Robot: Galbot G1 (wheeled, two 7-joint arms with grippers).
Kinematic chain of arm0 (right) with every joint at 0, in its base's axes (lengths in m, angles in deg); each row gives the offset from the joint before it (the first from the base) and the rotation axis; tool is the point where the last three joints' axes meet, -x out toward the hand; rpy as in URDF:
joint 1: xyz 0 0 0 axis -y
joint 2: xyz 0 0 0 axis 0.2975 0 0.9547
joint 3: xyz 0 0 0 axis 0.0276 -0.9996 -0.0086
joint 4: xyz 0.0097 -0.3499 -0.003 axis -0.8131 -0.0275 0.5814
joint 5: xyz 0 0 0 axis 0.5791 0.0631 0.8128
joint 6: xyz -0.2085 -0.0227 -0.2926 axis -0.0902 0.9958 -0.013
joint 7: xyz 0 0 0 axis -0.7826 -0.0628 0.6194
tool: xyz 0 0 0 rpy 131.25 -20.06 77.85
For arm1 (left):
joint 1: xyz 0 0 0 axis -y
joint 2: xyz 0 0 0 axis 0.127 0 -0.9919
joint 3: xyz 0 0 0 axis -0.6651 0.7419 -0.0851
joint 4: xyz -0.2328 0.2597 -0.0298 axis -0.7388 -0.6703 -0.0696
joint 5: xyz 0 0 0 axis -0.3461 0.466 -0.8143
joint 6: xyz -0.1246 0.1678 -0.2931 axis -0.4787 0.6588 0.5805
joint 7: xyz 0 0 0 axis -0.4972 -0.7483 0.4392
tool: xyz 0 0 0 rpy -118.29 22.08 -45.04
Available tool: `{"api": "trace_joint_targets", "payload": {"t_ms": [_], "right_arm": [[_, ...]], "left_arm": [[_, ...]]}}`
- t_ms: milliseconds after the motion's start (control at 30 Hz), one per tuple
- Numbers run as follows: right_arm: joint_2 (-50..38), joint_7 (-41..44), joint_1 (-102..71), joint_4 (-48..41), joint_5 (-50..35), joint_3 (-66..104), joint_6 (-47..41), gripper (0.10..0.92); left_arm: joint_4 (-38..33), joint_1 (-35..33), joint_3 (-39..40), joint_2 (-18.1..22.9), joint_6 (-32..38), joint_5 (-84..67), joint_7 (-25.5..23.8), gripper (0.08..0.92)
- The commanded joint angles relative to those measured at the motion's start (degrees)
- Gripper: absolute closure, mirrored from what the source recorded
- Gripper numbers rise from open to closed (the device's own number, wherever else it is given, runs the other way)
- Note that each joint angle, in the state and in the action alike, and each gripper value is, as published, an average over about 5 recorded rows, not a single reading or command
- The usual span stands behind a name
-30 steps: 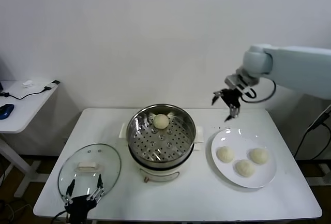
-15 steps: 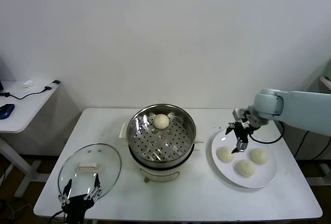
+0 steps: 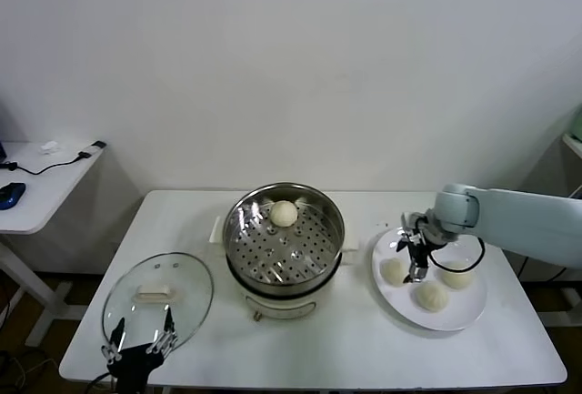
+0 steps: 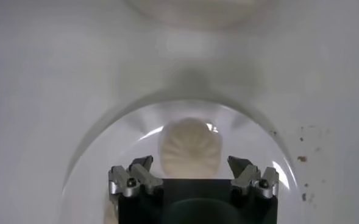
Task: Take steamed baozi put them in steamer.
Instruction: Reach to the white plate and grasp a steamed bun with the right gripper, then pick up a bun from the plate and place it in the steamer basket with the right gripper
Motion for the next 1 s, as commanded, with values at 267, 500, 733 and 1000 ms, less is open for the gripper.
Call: {"api": "trace_joint_targets", "payload": {"t_ms": [267,500,733,1000], "right_arm": [[1.0,-0.8,-5.8,-3.0,1.4,5.9,-1.0,0.263],[-0.2,1.6,-2.4,-0.4,2.2,4.9,-0.4,0.449],[0.2,6.8,17.6,3.9,-3.3,-4.9,1.8,0.490],[7.2,12.8,41.2,8.7,-18.5,-10.3,1.5,0.491]], "left_arm": [[0.7,0.8,0.3,-0.1,-0.3,0.0,-0.1,0.177],[0.3,0.8,0.5,-0.1,-0.5,0.0,0.0,0.177],[-0.7,0.5,0.9,-0.3,-0.9,0.0,-0.1,0.177],[-1.3,0.1,1.8,-0.6,-0.7,0.1,-0.2,0.177]]}}
